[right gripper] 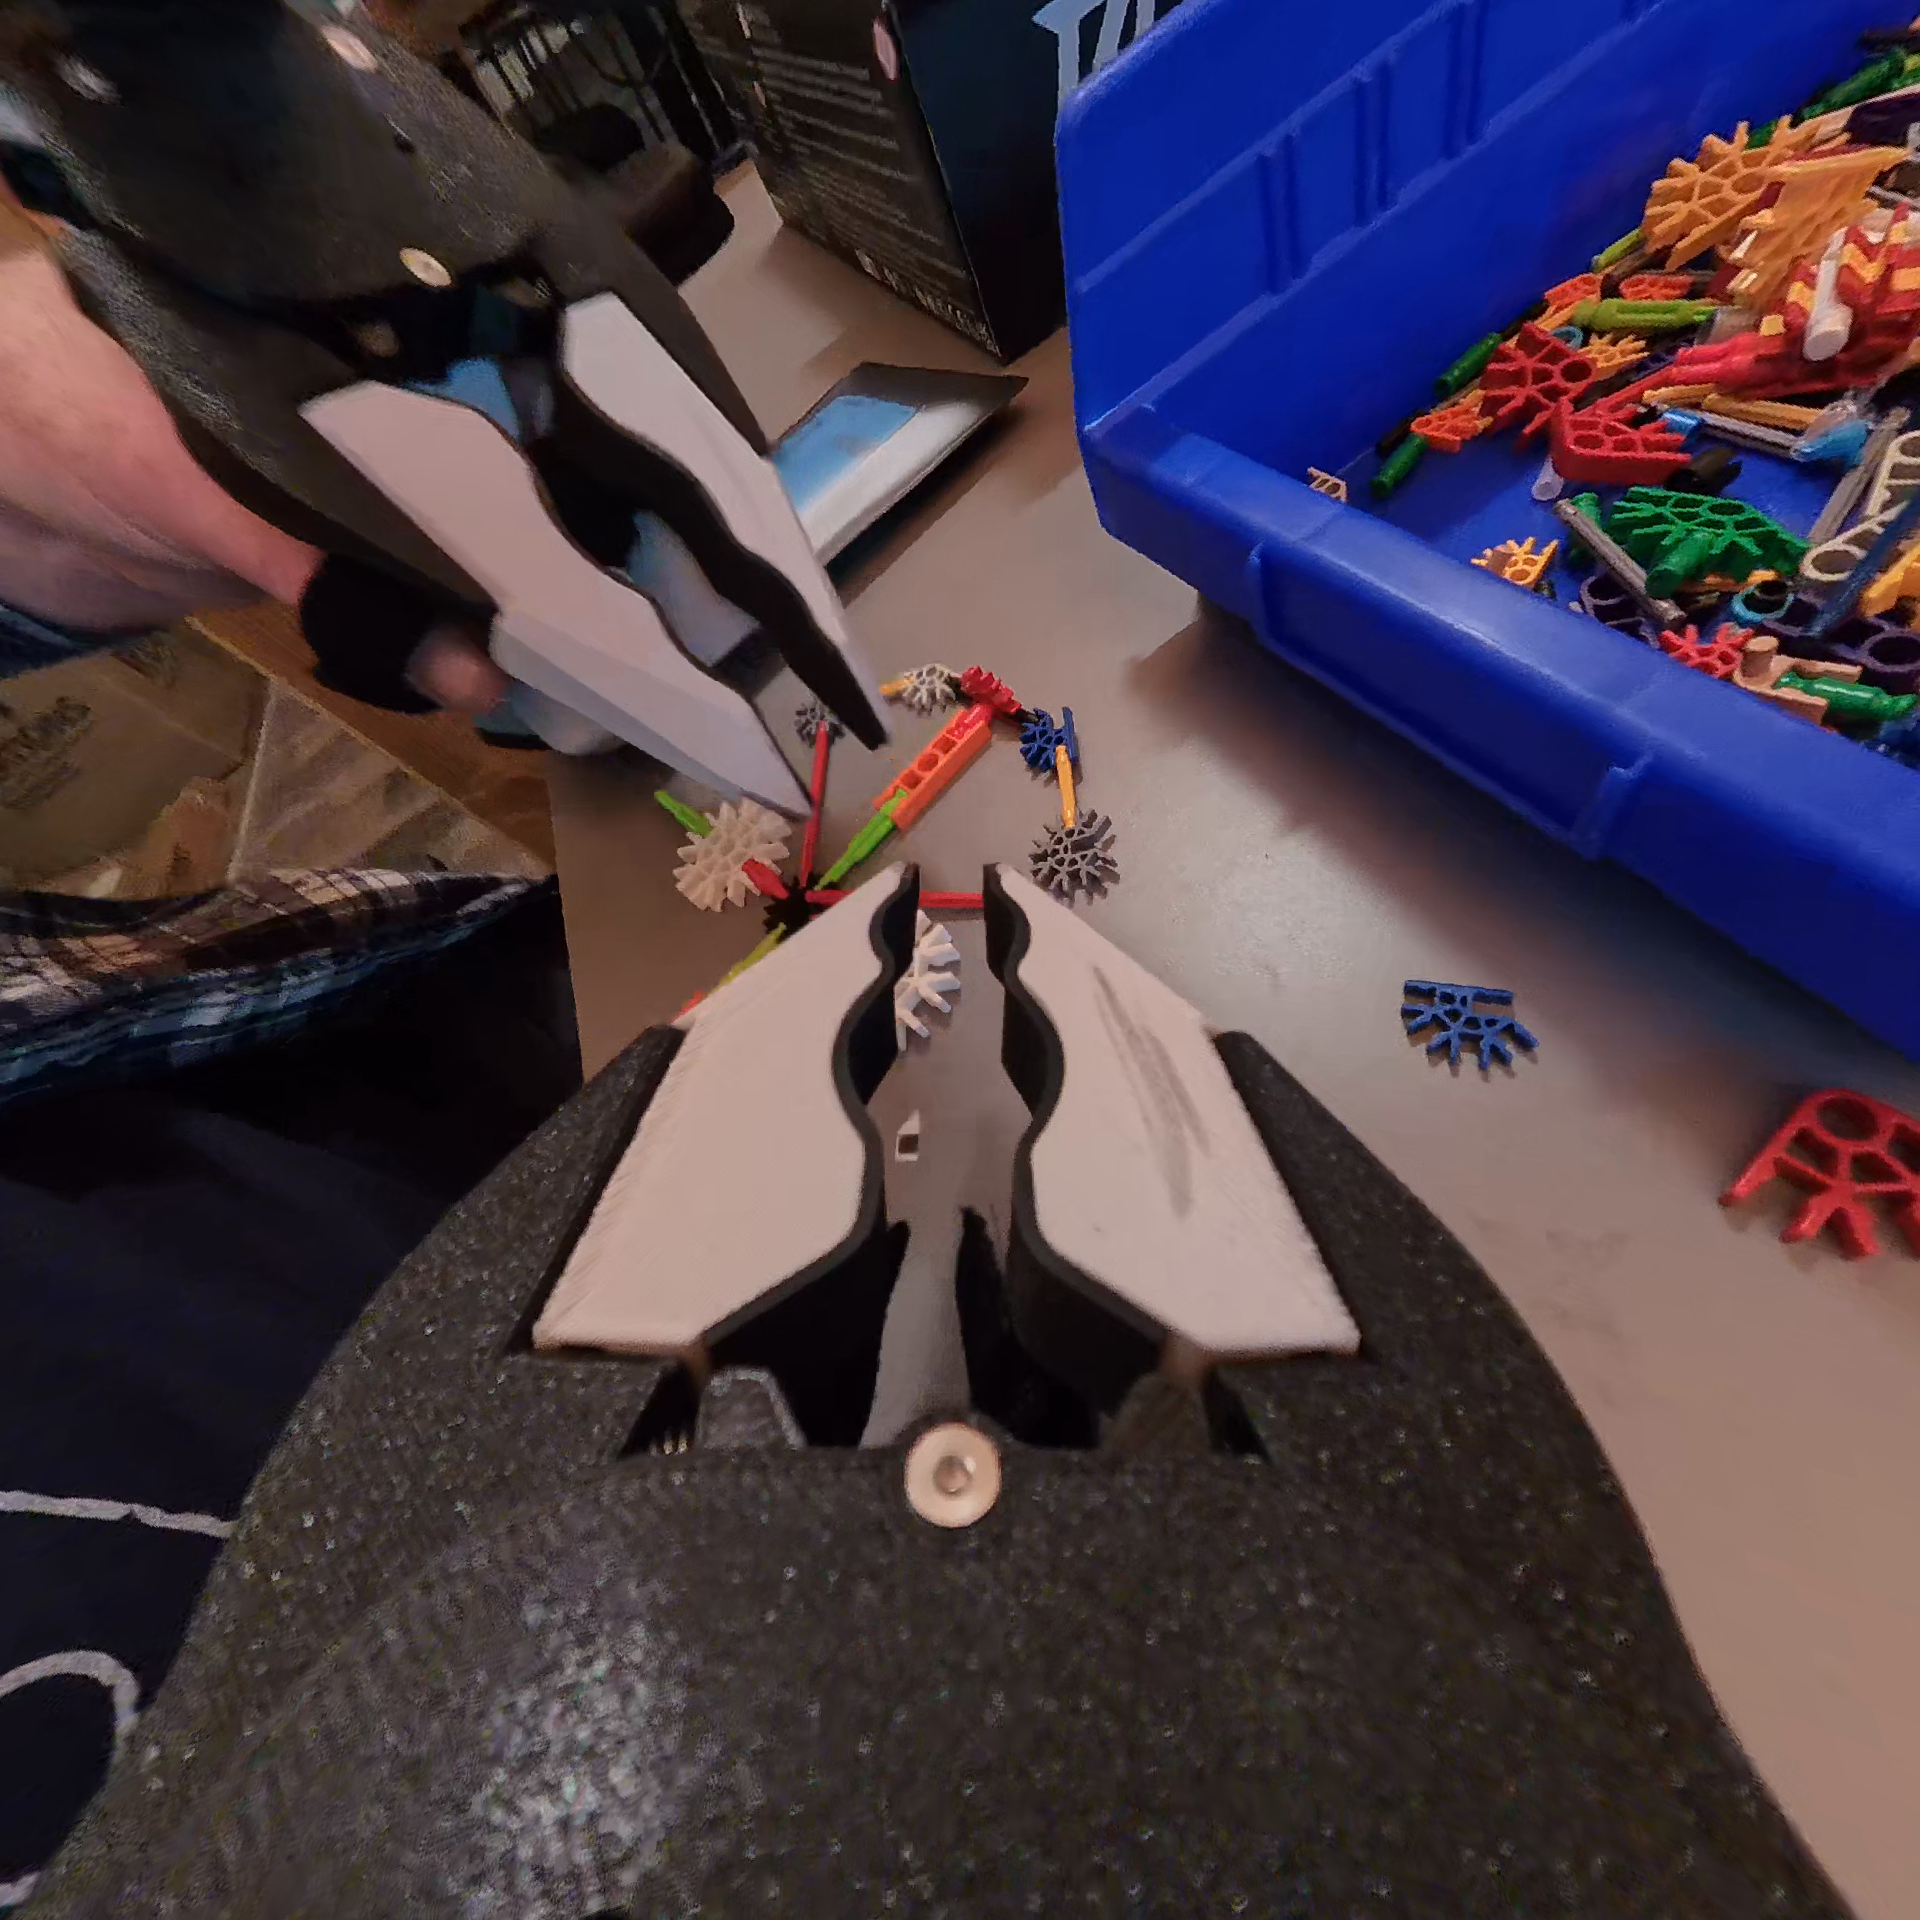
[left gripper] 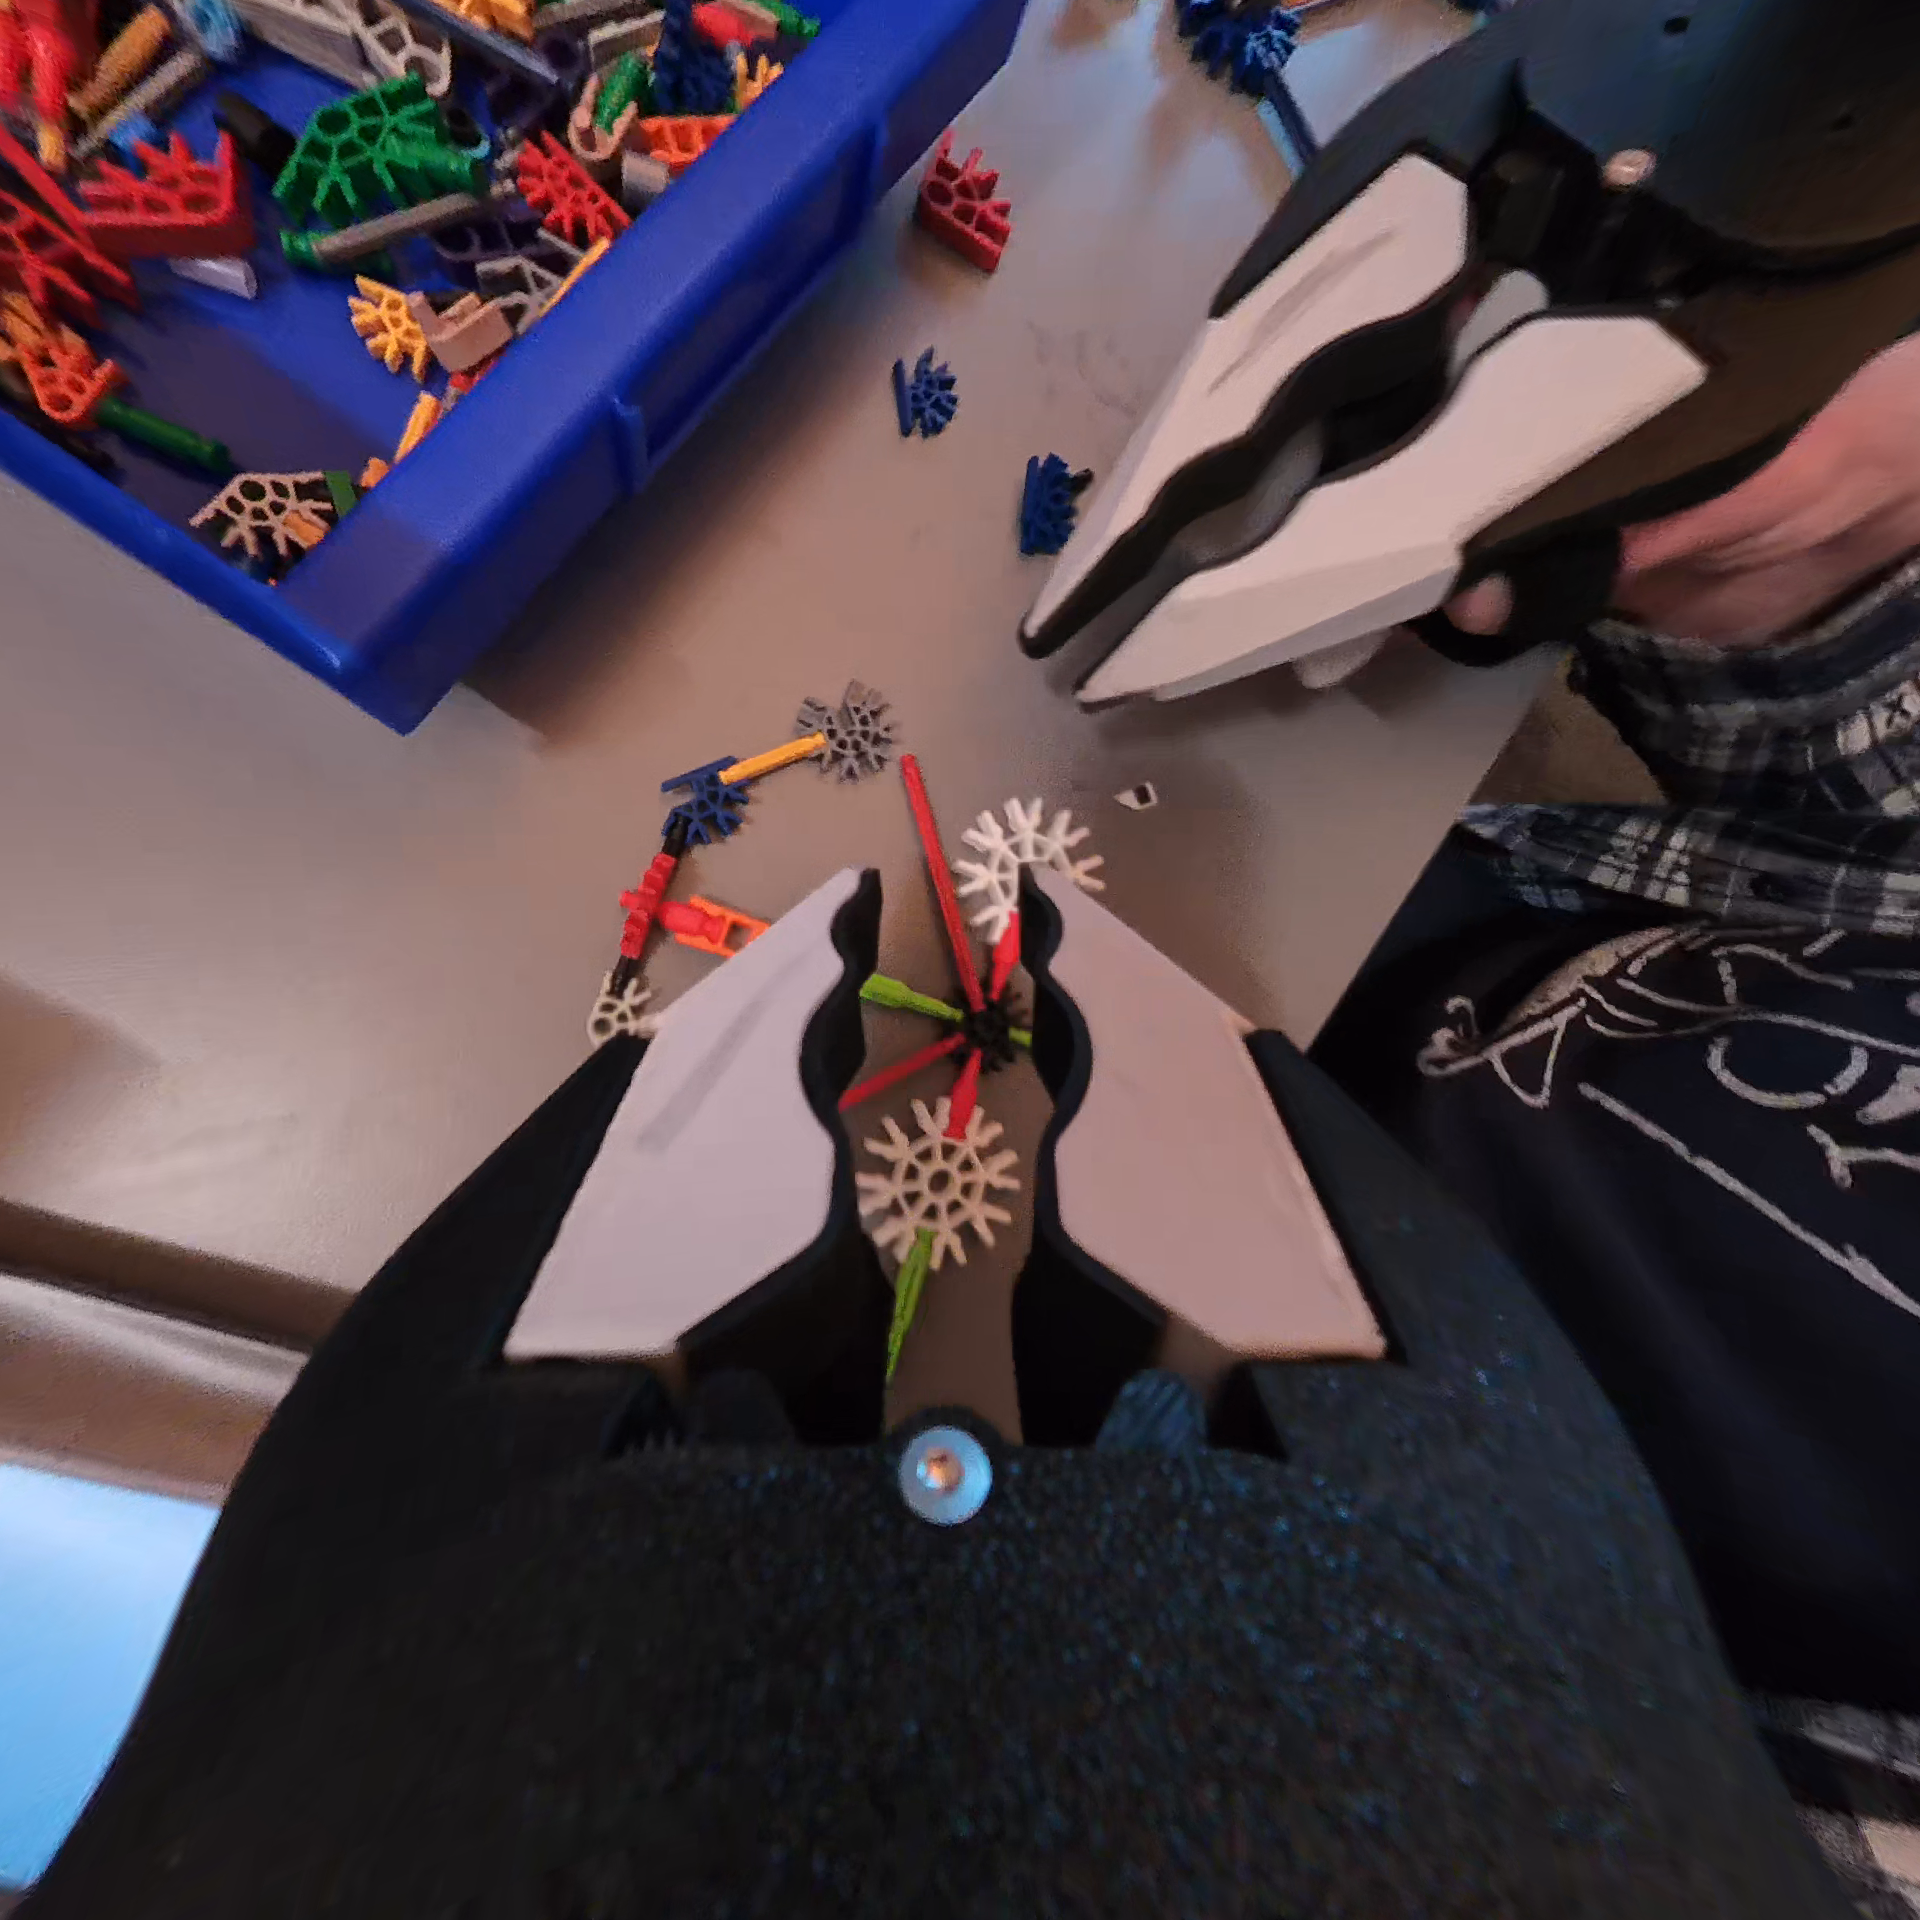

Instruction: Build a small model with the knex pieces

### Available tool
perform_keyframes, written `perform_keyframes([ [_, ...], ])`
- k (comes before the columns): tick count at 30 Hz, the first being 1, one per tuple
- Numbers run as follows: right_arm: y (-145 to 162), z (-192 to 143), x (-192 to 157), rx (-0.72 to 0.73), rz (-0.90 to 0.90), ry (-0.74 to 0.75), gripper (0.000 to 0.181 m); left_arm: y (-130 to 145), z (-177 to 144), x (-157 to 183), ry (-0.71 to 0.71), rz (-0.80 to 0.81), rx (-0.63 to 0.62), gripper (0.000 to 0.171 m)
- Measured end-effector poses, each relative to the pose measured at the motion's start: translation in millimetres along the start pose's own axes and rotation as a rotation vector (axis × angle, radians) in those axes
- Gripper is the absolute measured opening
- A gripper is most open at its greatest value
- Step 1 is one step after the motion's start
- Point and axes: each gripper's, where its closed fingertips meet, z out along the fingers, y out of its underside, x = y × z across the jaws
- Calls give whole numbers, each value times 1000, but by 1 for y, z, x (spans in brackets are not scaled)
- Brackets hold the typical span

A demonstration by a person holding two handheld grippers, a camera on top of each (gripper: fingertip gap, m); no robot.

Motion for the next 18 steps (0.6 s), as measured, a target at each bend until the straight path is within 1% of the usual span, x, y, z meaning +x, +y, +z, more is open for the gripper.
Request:
perform_keyframes([
  [3, 4, 4, 1, -54, -94, 48, 12, 10, -11, 10, -31, 85, -1, 24],
  [6, 7, 14, -12, -114, -195, 43, 11, 22, -16, 18, -79, 177, -3, 22],
  [10, 16, 34, -26, -203, -295, 35, 2, 38, -13, 23, -151, 281, -29, 21],
  [14, 20, 49, -33, -248, -320, 23, 0, 49, -7, 20, -181, 294, -35, 20],
  [18, 29, 55, -34, -313, -354, 25, 0, 56, -2, 17, -175, 295, -29, 19],
])
